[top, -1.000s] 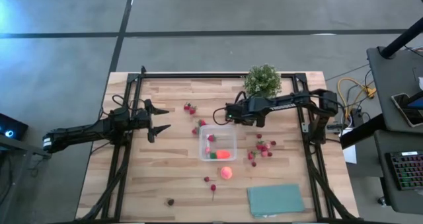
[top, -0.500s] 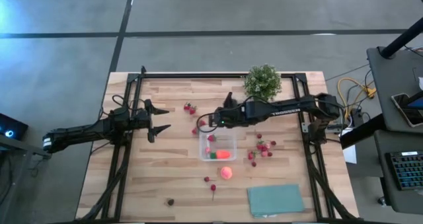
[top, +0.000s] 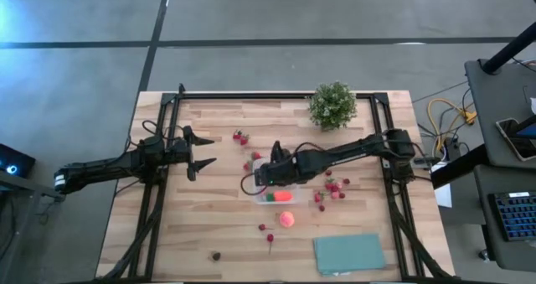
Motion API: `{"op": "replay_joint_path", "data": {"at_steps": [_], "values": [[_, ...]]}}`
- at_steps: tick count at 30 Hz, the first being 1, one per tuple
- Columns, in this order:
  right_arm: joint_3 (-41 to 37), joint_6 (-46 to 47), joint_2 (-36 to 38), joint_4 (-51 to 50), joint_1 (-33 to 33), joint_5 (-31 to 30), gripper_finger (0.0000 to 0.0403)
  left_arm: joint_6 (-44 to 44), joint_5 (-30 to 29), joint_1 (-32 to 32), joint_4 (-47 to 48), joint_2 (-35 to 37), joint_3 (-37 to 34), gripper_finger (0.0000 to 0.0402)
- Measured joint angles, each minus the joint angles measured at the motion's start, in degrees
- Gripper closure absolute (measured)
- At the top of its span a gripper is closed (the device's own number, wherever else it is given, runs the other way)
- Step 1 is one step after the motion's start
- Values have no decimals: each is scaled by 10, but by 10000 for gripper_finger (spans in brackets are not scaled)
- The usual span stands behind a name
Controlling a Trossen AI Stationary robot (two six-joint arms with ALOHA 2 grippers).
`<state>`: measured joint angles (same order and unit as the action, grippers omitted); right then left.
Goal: Pick and placing Produce into tupperware
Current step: Put the cherry into the transparent bin
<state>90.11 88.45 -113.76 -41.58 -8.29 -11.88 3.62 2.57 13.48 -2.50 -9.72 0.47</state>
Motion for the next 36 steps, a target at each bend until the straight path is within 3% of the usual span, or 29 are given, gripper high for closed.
{"op": "replay_joint_path", "data": {"at_steps": [9,14,25,32,36], "values": [[30,-9,-42,-23,-6,-13,183,0,0,0,0,0,0,119],[35,-47,-22,-58,-6,-18,149,0,0,0,1,0,0,119],[-7,-90,55,-281,-4,13,154,0,0,0,0,1,0,119],[-118,-85,141,-277,-3,29,156,0,0,0,0,0,0,119],[-220,-75,220,-220,5,31,156,0,0,0,0,0,0,119]]}}
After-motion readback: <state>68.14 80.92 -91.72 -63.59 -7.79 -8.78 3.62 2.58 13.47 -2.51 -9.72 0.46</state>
